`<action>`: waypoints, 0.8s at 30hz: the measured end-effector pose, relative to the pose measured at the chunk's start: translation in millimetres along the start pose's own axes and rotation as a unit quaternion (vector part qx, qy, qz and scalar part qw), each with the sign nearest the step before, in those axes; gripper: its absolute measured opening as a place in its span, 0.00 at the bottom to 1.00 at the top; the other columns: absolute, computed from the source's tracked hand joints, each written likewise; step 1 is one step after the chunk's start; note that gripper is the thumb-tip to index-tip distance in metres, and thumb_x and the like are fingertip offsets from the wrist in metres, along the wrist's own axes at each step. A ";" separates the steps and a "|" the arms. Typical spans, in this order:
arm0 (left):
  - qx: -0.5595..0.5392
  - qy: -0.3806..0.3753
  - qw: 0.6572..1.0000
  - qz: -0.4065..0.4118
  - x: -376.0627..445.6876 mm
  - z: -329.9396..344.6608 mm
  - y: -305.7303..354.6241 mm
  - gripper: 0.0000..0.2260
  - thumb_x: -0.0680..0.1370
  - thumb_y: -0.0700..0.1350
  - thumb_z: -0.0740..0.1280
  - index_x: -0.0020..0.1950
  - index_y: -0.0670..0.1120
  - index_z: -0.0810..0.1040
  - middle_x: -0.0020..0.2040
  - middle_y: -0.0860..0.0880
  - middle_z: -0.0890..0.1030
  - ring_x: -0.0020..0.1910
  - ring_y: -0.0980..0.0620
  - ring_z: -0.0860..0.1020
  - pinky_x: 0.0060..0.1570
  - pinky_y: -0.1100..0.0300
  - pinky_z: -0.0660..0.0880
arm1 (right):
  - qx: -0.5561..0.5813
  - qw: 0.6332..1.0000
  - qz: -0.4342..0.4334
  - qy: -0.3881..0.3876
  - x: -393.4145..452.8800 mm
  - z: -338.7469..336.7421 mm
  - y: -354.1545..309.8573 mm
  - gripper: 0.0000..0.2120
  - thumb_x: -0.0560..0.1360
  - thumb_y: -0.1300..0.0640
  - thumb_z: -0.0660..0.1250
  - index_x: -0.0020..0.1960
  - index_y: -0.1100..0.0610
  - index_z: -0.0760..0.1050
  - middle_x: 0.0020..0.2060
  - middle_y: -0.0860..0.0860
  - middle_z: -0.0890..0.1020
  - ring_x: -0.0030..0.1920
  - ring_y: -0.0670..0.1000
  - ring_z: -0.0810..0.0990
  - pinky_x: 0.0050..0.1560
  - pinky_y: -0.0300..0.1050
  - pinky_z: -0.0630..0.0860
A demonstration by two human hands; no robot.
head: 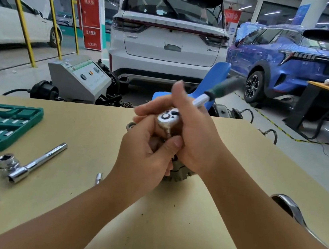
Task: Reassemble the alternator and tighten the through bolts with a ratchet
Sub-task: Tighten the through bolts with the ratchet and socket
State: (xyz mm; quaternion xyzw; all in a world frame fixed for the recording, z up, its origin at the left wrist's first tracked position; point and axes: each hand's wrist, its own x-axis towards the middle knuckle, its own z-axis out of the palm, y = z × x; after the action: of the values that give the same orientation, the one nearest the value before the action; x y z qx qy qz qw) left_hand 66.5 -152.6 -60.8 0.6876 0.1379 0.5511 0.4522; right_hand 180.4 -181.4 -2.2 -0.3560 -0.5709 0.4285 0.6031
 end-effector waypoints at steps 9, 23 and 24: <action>0.010 -0.016 0.999 0.034 -2.1 1.5 3.3 0.06 0.82 0.42 0.66 0.56 0.52 0.78 0.33 0.52 0.78 0.23 0.53 0.75 0.25 0.60 0.74 | 0.067 0.997 0.028 -0.001 -4.5 3.9 -3.4 0.31 0.82 0.34 0.55 0.50 0.57 0.86 0.50 0.61 0.86 0.53 0.65 0.85 0.55 0.62 0.82; -0.003 0.005 1.000 0.010 -3.1 3.7 2.5 0.05 0.80 0.41 0.67 0.54 0.40 0.77 0.33 0.49 0.78 0.24 0.54 0.75 0.24 0.60 0.73 | 0.024 1.000 -0.019 0.005 -5.4 5.0 -1.0 0.21 0.82 0.41 0.62 0.60 0.55 0.82 0.56 0.59 0.85 0.55 0.57 0.85 0.61 0.60 0.80; 0.007 0.009 1.000 0.008 -2.6 6.1 2.7 0.04 0.80 0.42 0.65 0.53 0.47 0.79 0.34 0.52 0.79 0.26 0.56 0.77 0.25 0.63 0.74 | -0.052 0.997 -0.048 0.009 -6.4 7.0 0.6 0.16 0.79 0.47 0.68 0.63 0.54 0.82 0.57 0.56 0.85 0.55 0.55 0.85 0.61 0.59 0.81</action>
State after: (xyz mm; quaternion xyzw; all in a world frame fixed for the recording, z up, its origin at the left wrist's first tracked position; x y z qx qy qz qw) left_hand 70.1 -158.7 -60.2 0.6870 0.1396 0.5598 0.4418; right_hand 173.6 -187.5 -4.5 -0.3633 -0.6034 0.3656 0.6085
